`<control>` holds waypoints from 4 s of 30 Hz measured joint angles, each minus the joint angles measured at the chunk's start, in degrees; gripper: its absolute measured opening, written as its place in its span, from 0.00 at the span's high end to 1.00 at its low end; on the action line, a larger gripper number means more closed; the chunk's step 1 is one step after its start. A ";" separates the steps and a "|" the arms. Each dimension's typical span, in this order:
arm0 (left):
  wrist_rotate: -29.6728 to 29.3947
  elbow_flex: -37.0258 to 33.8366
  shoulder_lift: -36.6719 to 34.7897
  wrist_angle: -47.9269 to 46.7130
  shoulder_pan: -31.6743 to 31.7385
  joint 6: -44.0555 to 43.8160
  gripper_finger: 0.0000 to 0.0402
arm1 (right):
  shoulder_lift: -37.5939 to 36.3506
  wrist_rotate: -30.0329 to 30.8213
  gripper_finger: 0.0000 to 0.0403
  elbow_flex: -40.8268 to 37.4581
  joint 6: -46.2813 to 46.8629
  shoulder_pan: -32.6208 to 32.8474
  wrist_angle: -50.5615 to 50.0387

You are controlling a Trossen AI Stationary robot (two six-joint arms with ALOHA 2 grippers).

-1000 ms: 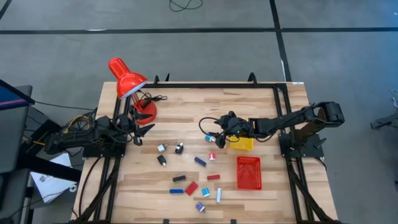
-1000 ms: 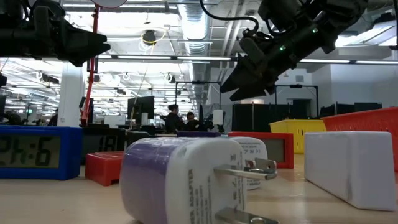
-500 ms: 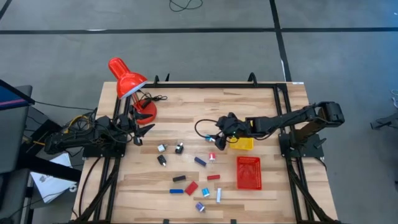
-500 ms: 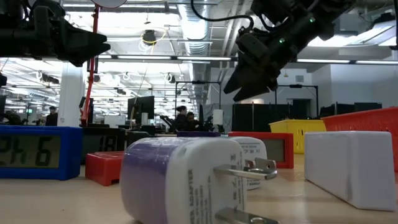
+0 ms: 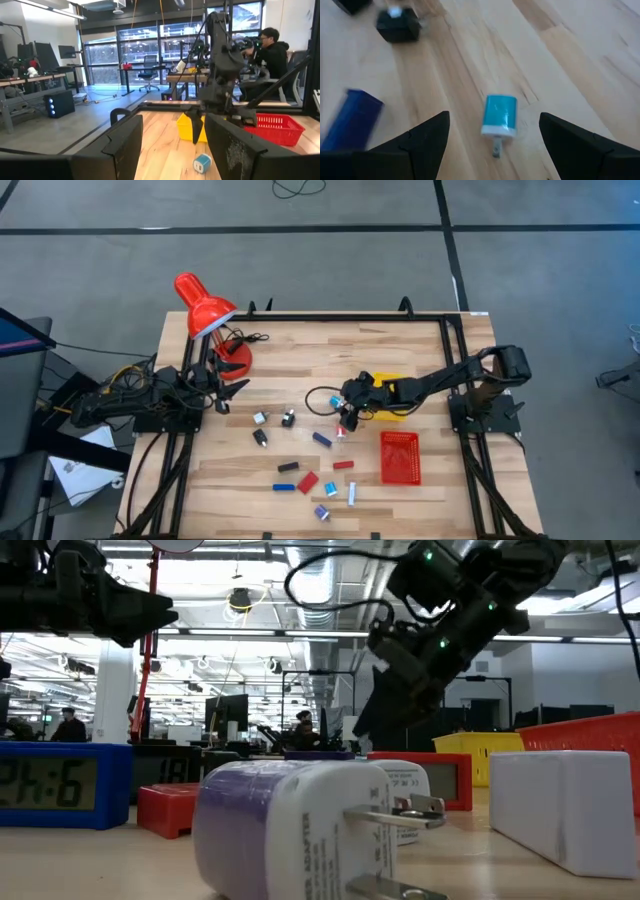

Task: Pick & Place Office items
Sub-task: Put the top blue charger adapter into the yellow bin

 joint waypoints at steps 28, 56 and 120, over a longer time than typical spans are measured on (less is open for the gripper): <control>0.01 0.01 3.45 1.52 -0.01 0.04 0.48 | 7.60 1.60 0.25 -0.05 -6.19 -0.17 4.90; 0.00 0.02 7.00 4.32 -0.01 0.03 0.48 | -1.59 0.99 0.71 7.49 -7.29 -0.15 -20.69; 0.00 0.01 9.74 6.81 -0.01 2.86 0.48 | 15.84 9.25 0.72 25.46 -46.61 -6.44 -76.54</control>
